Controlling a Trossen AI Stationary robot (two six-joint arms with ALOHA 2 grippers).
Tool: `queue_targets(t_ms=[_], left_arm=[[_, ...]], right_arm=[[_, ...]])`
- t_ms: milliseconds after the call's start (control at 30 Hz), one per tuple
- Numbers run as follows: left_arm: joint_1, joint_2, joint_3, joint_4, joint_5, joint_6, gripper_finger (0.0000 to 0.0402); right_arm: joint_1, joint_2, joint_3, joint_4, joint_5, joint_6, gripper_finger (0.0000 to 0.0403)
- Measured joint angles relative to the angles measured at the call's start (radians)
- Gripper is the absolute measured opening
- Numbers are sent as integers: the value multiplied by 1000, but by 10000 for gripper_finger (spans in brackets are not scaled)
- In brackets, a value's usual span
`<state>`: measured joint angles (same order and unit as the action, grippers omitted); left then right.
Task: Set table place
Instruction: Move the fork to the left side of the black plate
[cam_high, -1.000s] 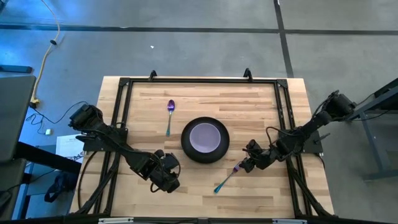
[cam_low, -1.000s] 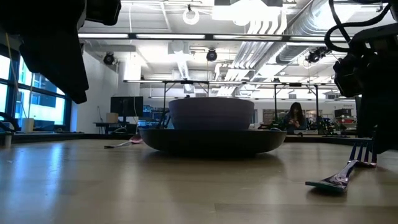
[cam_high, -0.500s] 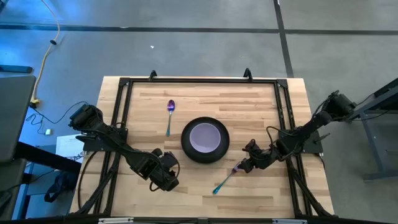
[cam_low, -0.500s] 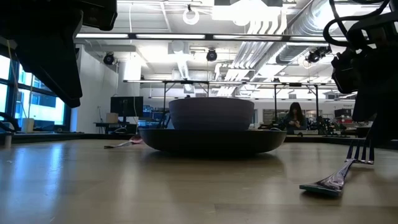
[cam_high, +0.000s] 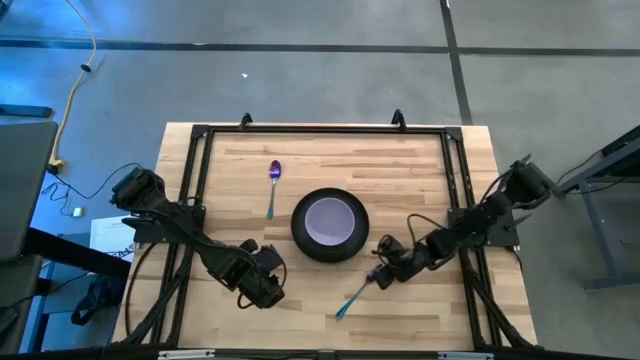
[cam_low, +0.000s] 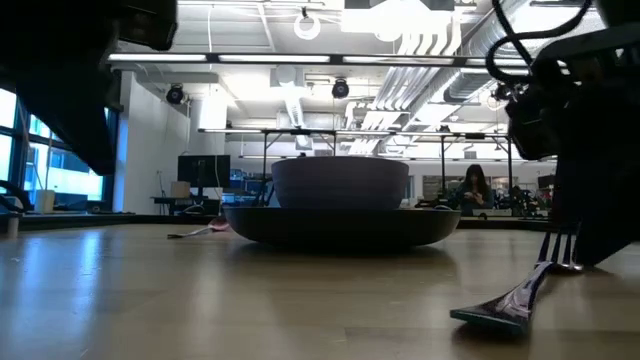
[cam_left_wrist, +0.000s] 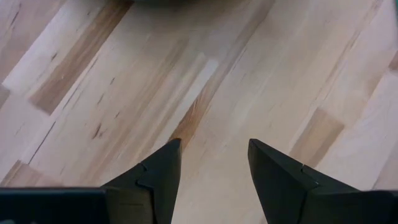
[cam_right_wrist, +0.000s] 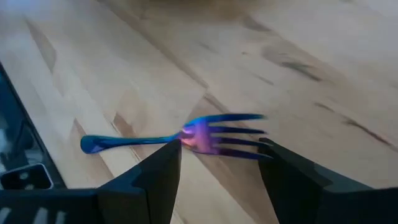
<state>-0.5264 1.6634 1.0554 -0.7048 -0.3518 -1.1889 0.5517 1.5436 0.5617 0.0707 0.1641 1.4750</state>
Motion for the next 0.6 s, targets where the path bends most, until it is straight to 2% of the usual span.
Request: queue_targets(t_ms=[500, 600], left_arm=[[-130, 1, 0, -120, -45, -165, 175], [-138, 1, 0, -127, -63, -180, 175]], right_arm=[[-115, 184, 260, 12, -123, -221, 204], [-127, 212, 298, -32, -137, -244, 204]])
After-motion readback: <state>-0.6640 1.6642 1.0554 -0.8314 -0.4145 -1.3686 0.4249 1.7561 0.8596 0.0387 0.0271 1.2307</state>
